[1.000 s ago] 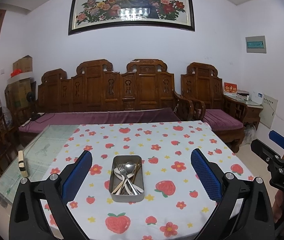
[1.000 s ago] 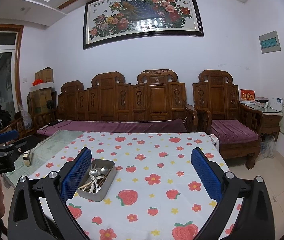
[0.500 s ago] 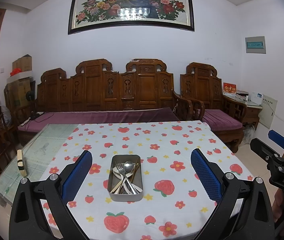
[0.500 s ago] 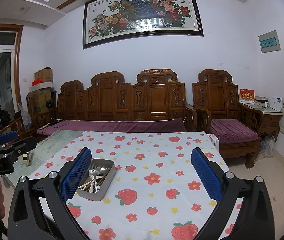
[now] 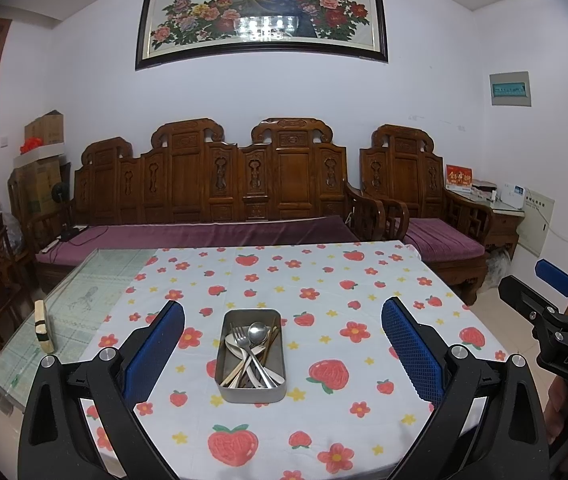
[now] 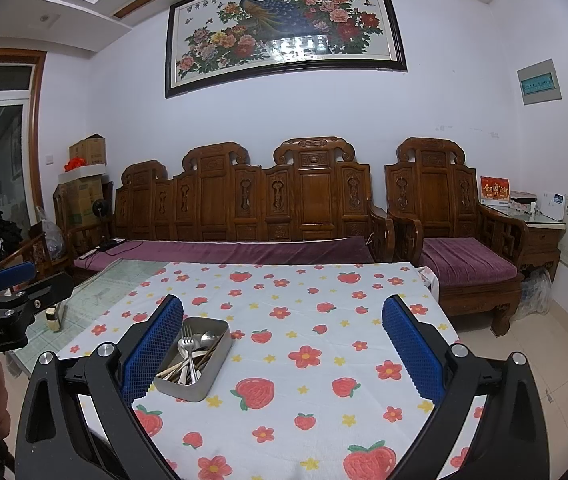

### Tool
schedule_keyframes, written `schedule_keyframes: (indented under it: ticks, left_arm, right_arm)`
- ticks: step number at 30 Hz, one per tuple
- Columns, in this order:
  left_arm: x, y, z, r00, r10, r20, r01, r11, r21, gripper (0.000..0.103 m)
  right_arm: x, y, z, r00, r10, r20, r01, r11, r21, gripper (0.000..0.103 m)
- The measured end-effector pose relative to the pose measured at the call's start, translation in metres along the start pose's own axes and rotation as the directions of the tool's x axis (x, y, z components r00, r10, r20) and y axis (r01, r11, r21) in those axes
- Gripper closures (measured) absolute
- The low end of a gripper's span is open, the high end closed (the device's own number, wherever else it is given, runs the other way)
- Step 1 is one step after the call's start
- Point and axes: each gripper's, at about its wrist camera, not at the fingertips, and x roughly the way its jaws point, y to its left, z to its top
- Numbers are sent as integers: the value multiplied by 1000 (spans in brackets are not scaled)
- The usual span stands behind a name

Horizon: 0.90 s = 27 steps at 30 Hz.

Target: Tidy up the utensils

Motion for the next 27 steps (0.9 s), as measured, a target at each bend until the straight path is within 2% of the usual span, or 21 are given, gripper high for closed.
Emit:
schedule_keyframes:
  ticks: [27]
  left_arm:
    - [0, 0, 0, 1000, 0, 1, 0, 1000, 0, 8]
  right_arm:
    - [1, -1, -1, 1000, 1, -1, -1, 1000, 1, 3]
